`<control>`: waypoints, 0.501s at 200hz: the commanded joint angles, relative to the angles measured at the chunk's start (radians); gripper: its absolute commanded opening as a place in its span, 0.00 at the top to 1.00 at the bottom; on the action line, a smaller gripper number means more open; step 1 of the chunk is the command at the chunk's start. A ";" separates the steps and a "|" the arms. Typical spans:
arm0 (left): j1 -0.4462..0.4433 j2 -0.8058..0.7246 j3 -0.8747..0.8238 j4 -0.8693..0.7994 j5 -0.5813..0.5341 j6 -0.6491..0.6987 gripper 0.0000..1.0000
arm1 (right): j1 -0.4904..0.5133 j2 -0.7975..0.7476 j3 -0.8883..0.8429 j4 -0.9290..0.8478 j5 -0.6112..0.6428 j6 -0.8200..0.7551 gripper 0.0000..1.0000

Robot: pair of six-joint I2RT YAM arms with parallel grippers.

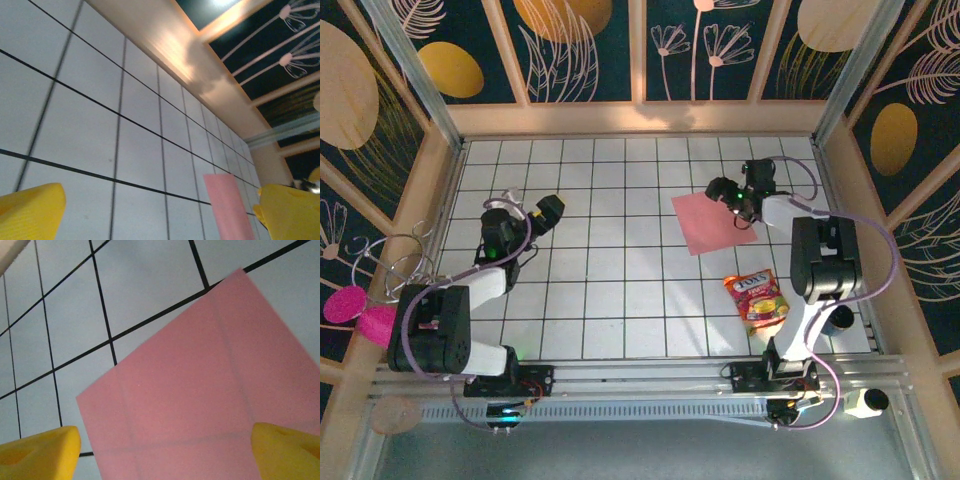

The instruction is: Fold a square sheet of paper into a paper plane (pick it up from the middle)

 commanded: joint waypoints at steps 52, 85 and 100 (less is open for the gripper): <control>-0.092 0.074 0.086 -0.108 0.031 -0.042 0.03 | 0.042 0.113 0.088 -0.142 0.092 0.110 0.11; -0.110 0.091 0.098 -0.149 0.018 -0.046 0.06 | 0.100 0.118 0.058 -0.193 0.157 0.218 0.11; -0.119 0.100 0.104 -0.170 0.010 -0.046 0.08 | 0.146 0.100 0.020 -0.185 0.174 0.304 0.11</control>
